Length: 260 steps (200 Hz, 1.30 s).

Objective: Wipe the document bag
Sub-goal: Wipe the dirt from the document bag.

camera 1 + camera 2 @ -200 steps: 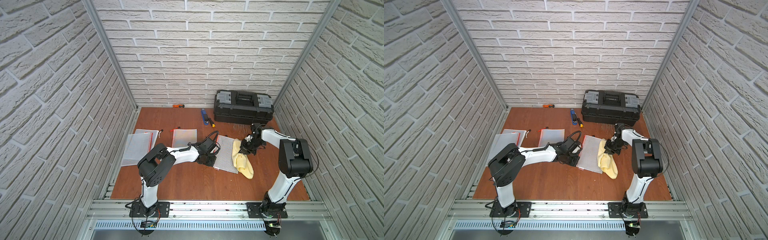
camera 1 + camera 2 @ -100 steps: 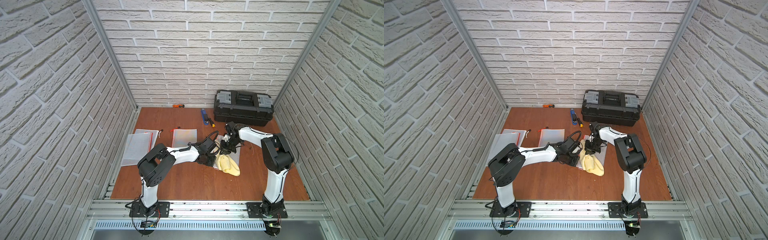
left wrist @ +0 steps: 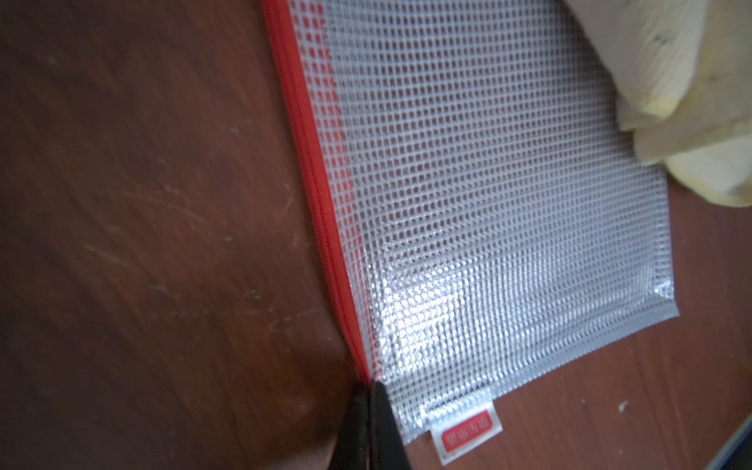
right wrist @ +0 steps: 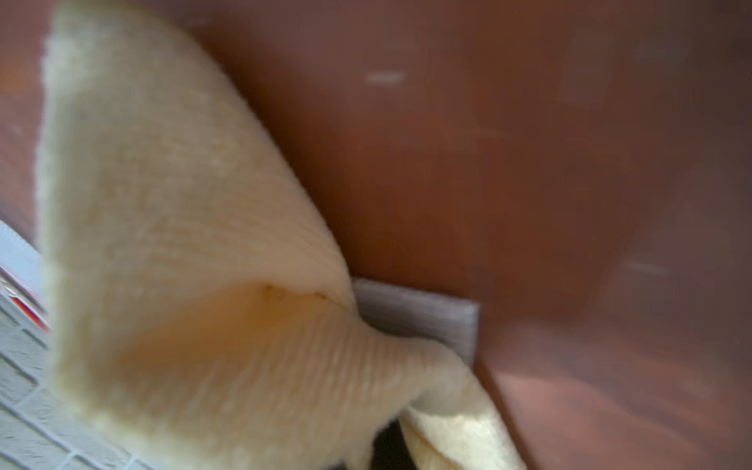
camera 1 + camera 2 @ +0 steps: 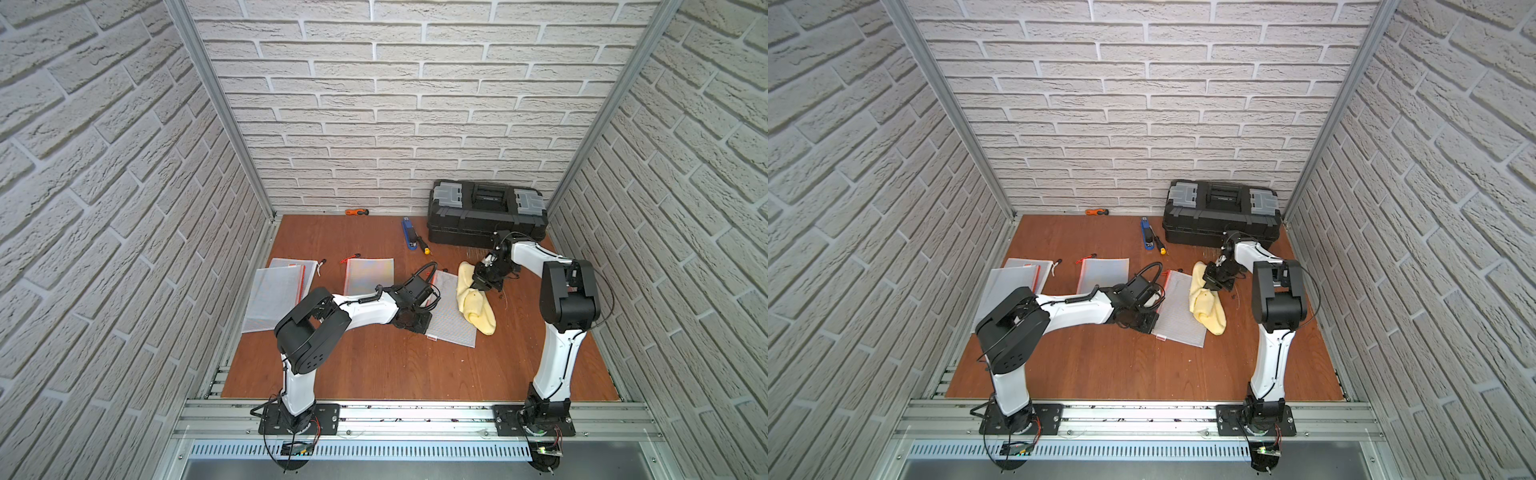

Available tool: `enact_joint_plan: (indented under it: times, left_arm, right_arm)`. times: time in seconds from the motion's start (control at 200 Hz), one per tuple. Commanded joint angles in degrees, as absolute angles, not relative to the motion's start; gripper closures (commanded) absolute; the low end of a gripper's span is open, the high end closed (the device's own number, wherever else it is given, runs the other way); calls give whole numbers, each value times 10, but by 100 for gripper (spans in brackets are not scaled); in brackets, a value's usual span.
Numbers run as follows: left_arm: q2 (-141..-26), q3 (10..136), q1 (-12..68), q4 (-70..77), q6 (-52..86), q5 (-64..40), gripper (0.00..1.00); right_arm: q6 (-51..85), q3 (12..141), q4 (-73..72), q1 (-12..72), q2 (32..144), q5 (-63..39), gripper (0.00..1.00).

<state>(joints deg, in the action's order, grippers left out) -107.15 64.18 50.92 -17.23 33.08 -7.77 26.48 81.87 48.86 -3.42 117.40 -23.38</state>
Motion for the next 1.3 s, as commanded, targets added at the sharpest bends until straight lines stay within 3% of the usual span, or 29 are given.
enact_joint_plan:
  times: [0.0, 0.33, 0.4, 0.445, 0.48, 0.52, 0.58, 0.71, 0.865, 1.12, 1.295]
  left_arm:
    - [-1084, 628, 512, -249, 323, -57, 100]
    - [-1044, 627, 504, -237, 323, -53, 100]
    - [-1028, 629, 499, -227, 323, -62, 75]
    - [-1016, 631, 494, -220, 323, -66, 45]
    - [-1005, 632, 491, -211, 322, -72, 31]
    - [-993, 632, 486, -201, 319, -82, 21]
    - [-979, 633, 476, -181, 317, -97, 14]
    - [-990, 638, 445, -130, 321, -157, 15]
    - [-1039, 661, 432, -96, 322, -189, 36]
    - [-1069, 687, 427, -107, 316, -195, 37]
    - [-1093, 692, 425, -109, 320, -200, 44]
  right_arm:
    - [234, 786, 517, -59, 1129, -206, 98]
    - [226, 735, 532, -69, 980, -224, 98]
    - [221, 722, 537, -68, 960, -229, 98]
    - [218, 709, 536, -68, 948, -229, 98]
    - [216, 695, 535, -68, 940, -228, 98]
    - [214, 679, 533, -68, 930, -225, 98]
    - [213, 653, 525, -68, 919, -222, 98]
    - [214, 608, 501, -68, 910, -232, 98]
    - [214, 591, 491, -69, 905, -236, 98]
    - [211, 600, 496, -70, 900, -232, 98]
    - [213, 596, 490, -70, 910, -240, 98]
